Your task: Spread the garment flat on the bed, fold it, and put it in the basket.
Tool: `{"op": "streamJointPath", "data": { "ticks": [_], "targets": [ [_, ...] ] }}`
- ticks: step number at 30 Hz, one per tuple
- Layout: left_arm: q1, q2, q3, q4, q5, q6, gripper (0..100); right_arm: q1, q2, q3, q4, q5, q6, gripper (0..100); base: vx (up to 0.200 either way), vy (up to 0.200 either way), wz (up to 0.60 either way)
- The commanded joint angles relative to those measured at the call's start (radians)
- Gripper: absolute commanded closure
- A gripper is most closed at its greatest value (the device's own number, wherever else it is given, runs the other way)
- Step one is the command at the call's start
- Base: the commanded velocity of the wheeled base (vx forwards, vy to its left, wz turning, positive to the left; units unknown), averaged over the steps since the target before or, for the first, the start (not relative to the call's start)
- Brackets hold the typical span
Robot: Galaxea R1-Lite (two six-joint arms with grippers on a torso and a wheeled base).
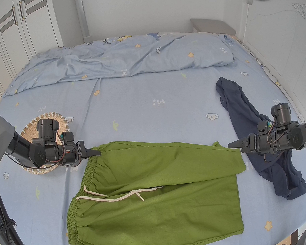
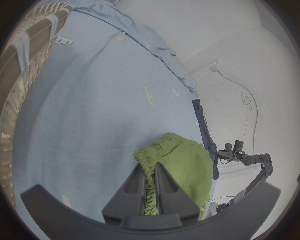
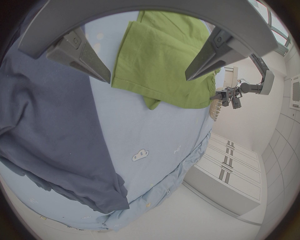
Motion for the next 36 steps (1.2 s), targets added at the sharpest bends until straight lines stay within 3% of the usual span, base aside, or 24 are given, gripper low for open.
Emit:
{"op": "streamJointPath", "data": {
  "ticks": [1, 20, 21, 36],
  "targets": [
    [0.0, -0.004, 0.001, 0.0, 0.0, -0.001, 100, -0.01, 0.039, -0.015, -0.001, 0.0, 0.0, 0, 0.0, 0.0, 0.0],
    [0.0, -0.004, 0.009, 0.0, -0.002, 0.004, 100, 0.007, 0.077, -0.013, -0.029, 0.001, 0.003, 0, 0.0, 0.0, 0.0],
    [0.0, -0.004, 0.009, 0.0, 0.0, 0.004, 100, 0.005, 0.077, -0.01, -0.041, 0.0, 0.006, 100, 0.0, 0.0, 0.0],
    [0.001, -0.012, 0.017, 0.0, 0.0, 0.004, 100, -0.005, 0.076, -0.01, -0.046, -0.002, 0.0, 100, 0.0, 0.0, 0.0]
  ]
}}
